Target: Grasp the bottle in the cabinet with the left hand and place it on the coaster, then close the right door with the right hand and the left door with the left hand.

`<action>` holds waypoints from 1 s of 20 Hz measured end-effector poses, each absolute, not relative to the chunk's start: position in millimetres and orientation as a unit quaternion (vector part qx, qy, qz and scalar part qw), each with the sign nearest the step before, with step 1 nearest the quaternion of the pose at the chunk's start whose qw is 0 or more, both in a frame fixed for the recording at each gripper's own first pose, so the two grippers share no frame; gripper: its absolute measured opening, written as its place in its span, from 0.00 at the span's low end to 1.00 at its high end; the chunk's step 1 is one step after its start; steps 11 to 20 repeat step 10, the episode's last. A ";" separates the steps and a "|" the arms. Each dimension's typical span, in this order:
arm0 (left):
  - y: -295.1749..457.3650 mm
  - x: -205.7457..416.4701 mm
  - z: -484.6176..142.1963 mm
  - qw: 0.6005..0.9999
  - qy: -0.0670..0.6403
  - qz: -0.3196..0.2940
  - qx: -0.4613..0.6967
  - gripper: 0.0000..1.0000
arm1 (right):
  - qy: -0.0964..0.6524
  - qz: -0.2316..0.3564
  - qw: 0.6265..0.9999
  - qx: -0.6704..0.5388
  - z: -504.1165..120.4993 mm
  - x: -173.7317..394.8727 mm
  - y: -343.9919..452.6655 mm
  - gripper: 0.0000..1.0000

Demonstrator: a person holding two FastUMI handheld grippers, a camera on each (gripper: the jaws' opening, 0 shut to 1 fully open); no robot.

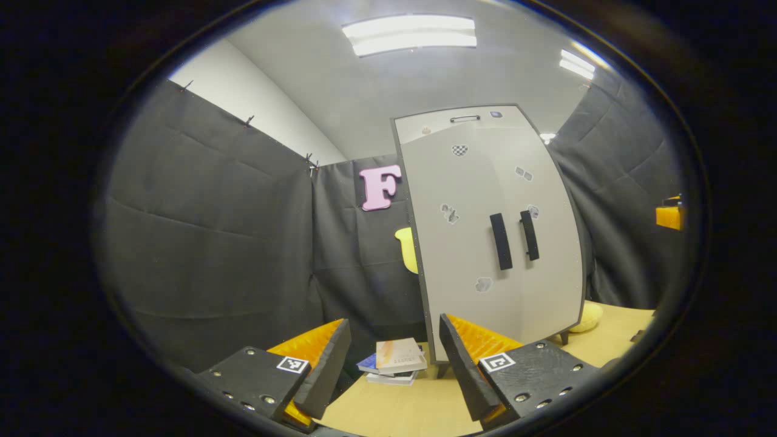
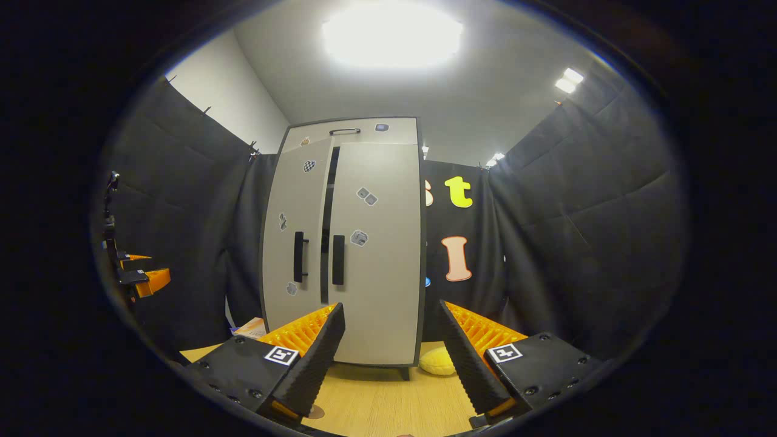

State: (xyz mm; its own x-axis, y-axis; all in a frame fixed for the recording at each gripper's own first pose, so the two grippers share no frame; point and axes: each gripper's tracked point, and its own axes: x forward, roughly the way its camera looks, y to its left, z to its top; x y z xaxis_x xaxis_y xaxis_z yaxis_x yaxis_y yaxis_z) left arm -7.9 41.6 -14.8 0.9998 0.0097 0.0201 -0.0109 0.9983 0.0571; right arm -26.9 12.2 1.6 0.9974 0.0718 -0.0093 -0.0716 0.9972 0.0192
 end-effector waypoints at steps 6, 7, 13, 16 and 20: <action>41.0 -9.6 -14.9 1.000 -0.009 0.011 0.022 0.93 | -0.001 0.041 0.999 0.001 5.1 -31.8 12.9 0.97; 40.7 -9.4 -13.9 1.000 -0.010 0.012 0.022 0.93 | 0.000 0.040 0.999 0.001 5.0 -32.3 11.6 0.97; 41.2 -10.4 -14.8 1.000 -0.010 0.014 0.023 0.93 | 0.001 0.039 0.999 0.003 3.7 -32.5 8.2 0.97; 41.2 -10.4 -14.8 1.000 -0.010 0.014 0.023 0.93 | 0.001 0.039 0.999 0.003 3.7 -32.5 8.2 0.97; 41.2 -10.4 -14.8 1.000 -0.010 0.014 0.023 0.93 | 0.001 0.039 0.999 0.003 3.7 -32.5 8.2 0.97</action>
